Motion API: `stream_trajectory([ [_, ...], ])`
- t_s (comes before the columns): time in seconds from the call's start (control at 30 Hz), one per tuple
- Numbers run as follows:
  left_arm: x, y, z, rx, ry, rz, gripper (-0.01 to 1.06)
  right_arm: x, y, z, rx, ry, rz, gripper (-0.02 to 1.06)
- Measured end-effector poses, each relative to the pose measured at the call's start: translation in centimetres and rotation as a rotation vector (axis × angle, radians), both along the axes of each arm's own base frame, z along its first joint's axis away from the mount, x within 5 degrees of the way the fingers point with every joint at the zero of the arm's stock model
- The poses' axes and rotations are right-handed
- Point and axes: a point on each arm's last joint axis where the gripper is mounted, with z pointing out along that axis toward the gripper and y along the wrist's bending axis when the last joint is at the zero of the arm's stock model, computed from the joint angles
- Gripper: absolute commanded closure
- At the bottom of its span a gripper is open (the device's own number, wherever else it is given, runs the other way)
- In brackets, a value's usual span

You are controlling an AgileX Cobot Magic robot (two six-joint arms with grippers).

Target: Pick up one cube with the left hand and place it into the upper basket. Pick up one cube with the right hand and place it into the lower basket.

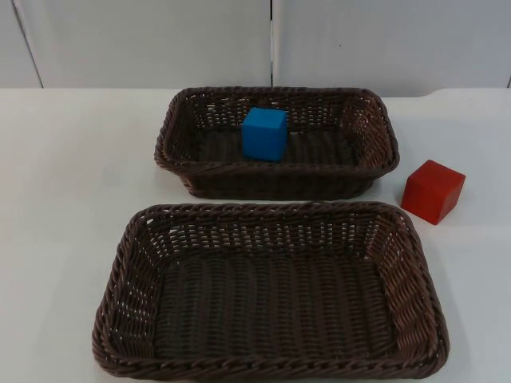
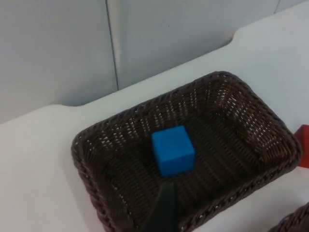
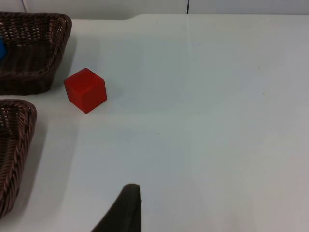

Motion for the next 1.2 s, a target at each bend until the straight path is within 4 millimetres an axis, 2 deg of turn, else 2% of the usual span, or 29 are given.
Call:
stream_trajectory([
  [0.07,-1.7,0.7,0.5,-0.005,-0.027,0.004,0.28,0.0,0.0,0.0,0.0,0.0,0.0,-0.01],
  [0.1,-1.7,0.7,0.5,-0.005,-0.027,0.004,0.28,0.0,0.0,0.0,0.0,0.0,0.0,-0.01],
  [0.23,-5.0,2.0,1.4,-0.018,-0.07,0.013,0.28,0.0,0.0,0.0,0.0,0.0,0.0,-0.01],
  [0.27,-5.0,2.0,1.4,-0.018,-0.07,0.013,0.28,0.0,0.0,0.0,0.0,0.0,0.0,-0.01],
  [0.37,-7.9,3.1,1.7,-0.036,-0.099,0.02,0.28,0.0,0.0,0.0,0.0,0.0,0.0,-0.01],
  [0.4,-8.7,3.4,1.7,-0.038,-0.11,0.021,0.28,0.0,0.0,0.0,0.0,0.0,0.0,-0.01],
  [0.47,-9.0,3.6,1.6,-0.042,-0.107,0.024,0.28,0.0,0.0,0.0,0.0,0.0,0.0,-0.01],
  [0.67,-13.9,5.4,0.8,-0.093,-0.143,0.046,0.28,0.0,0.0,0.0,0.0,0.0,0.0,-0.01],
  [0.7,-13.9,5.4,0.8,-0.093,-0.143,0.046,0.28,0.0,0.0,0.0,0.0,0.0,0.0,-0.01],
  [0.83,-16.6,6.4,-0.4,-0.106,-0.166,0.047,0.28,0.0,0.0,0.0,0.0,0.0,0.0,-0.01],
  [1.0,-18.8,7.2,-1.3,-0.121,-0.197,0.047,0.28,0.0,0.0,0.0,0.0,0.0,0.0,-0.01],
  [1.2,-20.7,7.9,-0.9,-0.14,-0.257,0.038,0.28,0.0,0.0,0.0,0.0,0.0,0.0,-0.01],
])
